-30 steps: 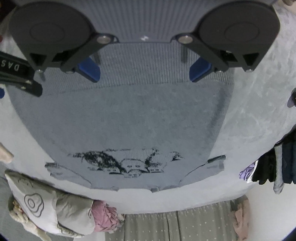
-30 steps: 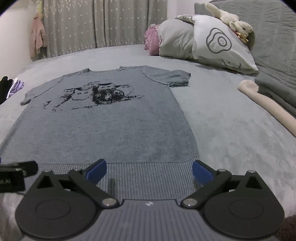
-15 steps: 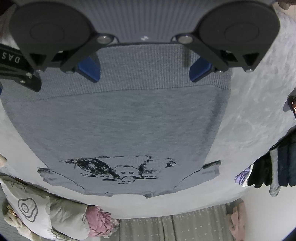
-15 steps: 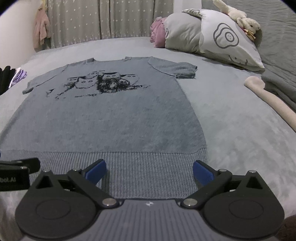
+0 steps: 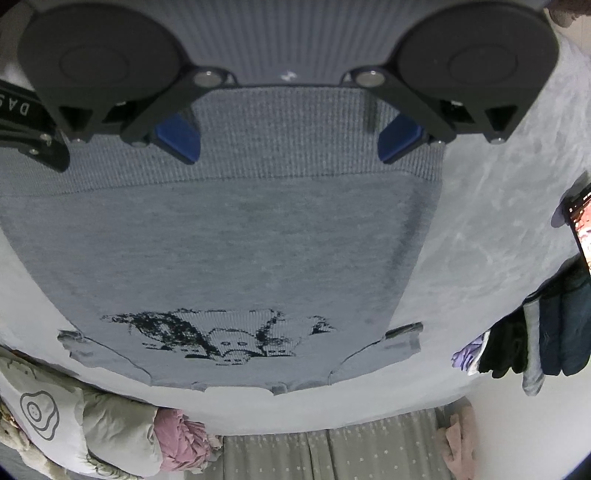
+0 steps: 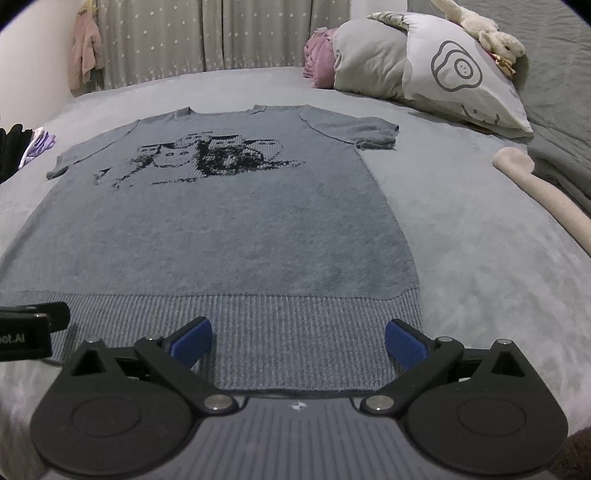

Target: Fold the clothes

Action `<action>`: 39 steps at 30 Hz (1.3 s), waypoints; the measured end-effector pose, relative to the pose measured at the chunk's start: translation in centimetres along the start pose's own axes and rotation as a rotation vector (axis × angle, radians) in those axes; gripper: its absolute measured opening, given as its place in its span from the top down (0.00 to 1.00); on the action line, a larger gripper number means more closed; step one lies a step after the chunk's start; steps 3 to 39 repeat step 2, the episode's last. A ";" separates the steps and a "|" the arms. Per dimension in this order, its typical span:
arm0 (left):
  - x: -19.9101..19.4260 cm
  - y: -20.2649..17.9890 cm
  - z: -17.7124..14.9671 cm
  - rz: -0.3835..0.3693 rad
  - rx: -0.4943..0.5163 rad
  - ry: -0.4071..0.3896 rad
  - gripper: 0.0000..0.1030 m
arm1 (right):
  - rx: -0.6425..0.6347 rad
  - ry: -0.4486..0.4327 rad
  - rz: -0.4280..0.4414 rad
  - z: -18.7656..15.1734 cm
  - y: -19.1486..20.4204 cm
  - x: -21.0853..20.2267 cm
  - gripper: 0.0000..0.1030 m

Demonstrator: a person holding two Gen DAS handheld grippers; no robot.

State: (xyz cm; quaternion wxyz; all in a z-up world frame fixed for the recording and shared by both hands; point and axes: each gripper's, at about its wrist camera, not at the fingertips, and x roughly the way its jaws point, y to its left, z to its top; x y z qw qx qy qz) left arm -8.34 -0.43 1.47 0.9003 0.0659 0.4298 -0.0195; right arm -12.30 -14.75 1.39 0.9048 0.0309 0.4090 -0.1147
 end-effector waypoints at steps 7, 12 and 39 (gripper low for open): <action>0.0 0.0 0.0 -0.008 0.001 0.003 0.00 | 0.001 0.002 -0.001 0.0 0.3 0.1 0.02; 0.0 0.0 0.0 -0.008 0.001 0.003 0.00 | 0.001 0.002 -0.001 0.0 0.3 0.1 0.02; 0.0 0.0 0.0 -0.008 0.001 0.003 0.00 | 0.001 0.002 -0.001 0.0 0.3 0.1 0.02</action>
